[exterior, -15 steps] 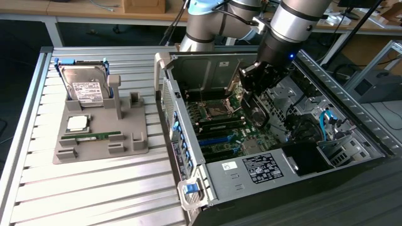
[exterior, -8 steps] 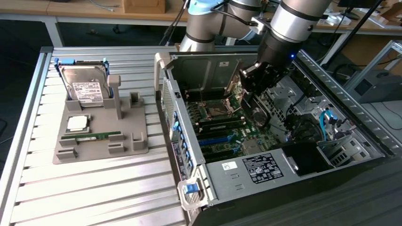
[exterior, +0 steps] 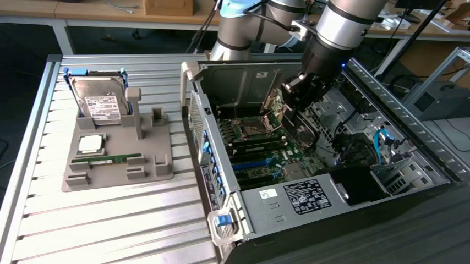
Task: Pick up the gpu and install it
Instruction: 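Insert the gpu into the slot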
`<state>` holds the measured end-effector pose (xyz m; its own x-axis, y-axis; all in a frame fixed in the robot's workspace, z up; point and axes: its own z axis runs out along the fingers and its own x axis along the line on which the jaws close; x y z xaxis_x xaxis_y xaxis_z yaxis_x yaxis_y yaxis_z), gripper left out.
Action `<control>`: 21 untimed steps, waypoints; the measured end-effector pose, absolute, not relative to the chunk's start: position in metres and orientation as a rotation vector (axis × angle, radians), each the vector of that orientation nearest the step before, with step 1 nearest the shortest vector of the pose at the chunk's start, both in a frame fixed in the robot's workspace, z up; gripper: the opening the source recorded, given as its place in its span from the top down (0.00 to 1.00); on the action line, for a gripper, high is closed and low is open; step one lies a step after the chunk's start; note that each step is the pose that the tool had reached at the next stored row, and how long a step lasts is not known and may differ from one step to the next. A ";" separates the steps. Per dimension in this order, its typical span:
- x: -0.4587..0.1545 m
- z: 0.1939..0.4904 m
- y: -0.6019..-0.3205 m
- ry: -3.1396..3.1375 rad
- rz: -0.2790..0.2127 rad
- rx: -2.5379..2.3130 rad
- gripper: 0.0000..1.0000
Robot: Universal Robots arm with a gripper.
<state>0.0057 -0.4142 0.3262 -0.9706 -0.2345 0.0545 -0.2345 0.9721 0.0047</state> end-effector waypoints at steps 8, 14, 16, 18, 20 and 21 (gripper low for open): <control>0.006 0.326 -0.414 -3.054 0.005 0.450 0.73; 0.006 0.326 -0.414 -3.045 0.007 0.509 0.73; 0.006 0.326 -0.414 -3.041 0.007 0.531 0.73; 0.006 0.326 -0.414 -3.038 0.008 0.548 0.73; 0.006 0.326 -0.414 -3.035 0.008 0.565 0.73; 0.006 0.326 -0.414 -3.034 0.008 0.571 0.73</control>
<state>0.0057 -0.4142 0.3262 -0.9300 -0.3634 0.0545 -0.3637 0.9315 0.0048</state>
